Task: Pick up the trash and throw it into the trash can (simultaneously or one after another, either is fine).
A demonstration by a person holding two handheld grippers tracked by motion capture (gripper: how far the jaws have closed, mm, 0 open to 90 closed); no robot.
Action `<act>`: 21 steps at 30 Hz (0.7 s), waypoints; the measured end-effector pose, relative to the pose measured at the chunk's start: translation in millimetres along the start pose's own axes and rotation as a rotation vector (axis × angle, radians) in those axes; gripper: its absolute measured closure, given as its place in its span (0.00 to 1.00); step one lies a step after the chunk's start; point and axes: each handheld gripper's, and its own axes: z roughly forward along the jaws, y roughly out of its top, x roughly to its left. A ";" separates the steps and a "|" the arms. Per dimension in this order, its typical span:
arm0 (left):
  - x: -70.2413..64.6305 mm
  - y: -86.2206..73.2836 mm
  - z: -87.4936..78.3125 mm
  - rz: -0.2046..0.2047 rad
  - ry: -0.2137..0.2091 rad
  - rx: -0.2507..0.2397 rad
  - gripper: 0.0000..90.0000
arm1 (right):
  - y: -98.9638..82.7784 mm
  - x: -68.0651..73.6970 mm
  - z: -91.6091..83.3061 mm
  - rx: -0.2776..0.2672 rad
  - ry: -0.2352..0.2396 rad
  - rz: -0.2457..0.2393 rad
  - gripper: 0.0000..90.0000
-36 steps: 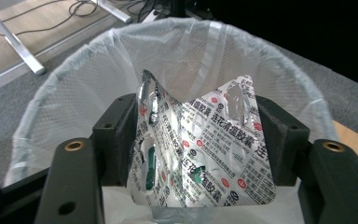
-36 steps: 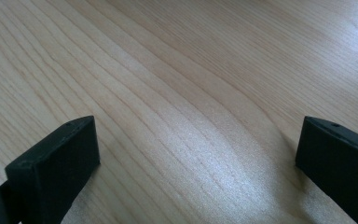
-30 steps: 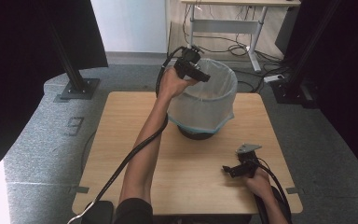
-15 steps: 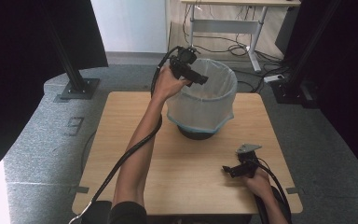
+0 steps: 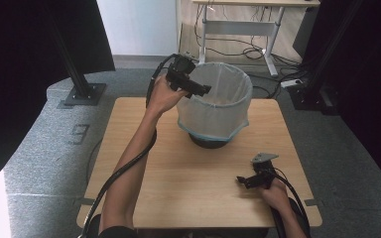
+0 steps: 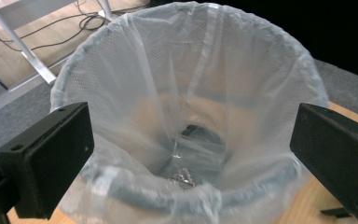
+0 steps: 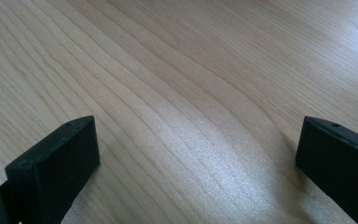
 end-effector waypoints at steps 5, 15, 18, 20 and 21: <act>-2.4 -12.4 -12.8 -0.004 -0.005 -0.028 0.00 | 0.0 -0.1 0.1 -0.001 0.000 -0.002 0.00; -4.0 -44.6 -34.2 -0.005 -0.003 -0.056 0.00 | -0.1 -0.1 0.1 -0.002 0.000 -0.003 0.00; -2.9 -61.3 -41.5 -0.011 -0.003 -0.062 0.00 | 0.0 -0.1 -0.1 0.000 -0.001 -0.004 0.00; -2.4 -70.5 -44.2 -0.016 -0.004 -0.065 0.00 | 0.0 -0.2 -0.1 0.000 0.000 -0.004 0.00; -2.4 -70.5 -44.2 -0.016 -0.004 -0.065 0.00 | 0.0 -0.2 -0.1 -0.001 -0.001 -0.005 0.00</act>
